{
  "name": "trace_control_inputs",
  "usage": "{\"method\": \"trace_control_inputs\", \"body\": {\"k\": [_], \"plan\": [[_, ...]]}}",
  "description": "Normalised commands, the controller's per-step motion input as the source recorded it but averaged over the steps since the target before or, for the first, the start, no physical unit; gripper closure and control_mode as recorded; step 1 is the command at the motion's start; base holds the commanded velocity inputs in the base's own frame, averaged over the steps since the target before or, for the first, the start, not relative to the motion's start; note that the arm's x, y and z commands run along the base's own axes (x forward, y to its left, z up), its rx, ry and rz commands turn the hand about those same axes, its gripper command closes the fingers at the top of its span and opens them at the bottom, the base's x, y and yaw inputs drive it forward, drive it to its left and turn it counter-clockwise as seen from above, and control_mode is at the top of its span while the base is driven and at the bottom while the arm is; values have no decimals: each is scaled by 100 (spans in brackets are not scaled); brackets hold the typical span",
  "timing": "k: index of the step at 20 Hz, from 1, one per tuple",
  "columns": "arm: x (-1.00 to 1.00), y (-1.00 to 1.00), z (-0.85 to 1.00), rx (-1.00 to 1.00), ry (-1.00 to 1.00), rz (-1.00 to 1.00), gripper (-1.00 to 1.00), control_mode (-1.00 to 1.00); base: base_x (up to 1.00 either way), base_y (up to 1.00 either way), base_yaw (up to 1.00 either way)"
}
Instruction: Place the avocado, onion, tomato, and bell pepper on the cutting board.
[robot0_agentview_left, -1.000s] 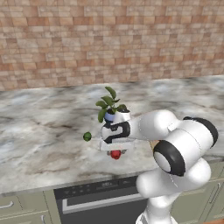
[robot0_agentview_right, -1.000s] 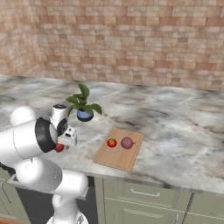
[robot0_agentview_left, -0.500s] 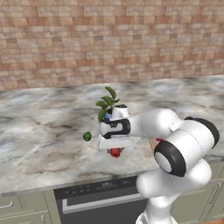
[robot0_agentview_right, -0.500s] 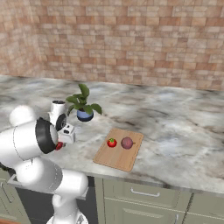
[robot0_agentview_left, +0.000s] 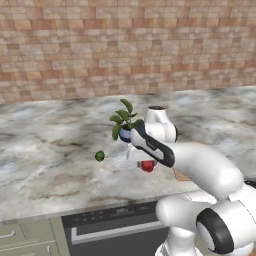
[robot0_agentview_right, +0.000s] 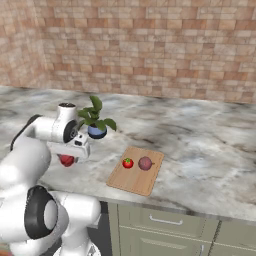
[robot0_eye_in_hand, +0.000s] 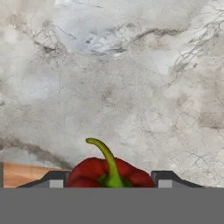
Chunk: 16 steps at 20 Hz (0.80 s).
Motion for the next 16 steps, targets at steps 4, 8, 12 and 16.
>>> {"method": "trace_control_inputs", "body": {"k": [4, 8, 12, 16], "plan": [[-43, -67, 61, 0, -7, 0, 100, -100, 0, 0, 0], [-27, -83, 37, 0, 0, -4, 100, -100, 0, 0, 0], [-6, -78, 13, 0, 0, -6, 100, -100, 0, 0, 0], [0, -76, 7, 0, 0, -5, 100, -100, 0, 0, 0]]}}
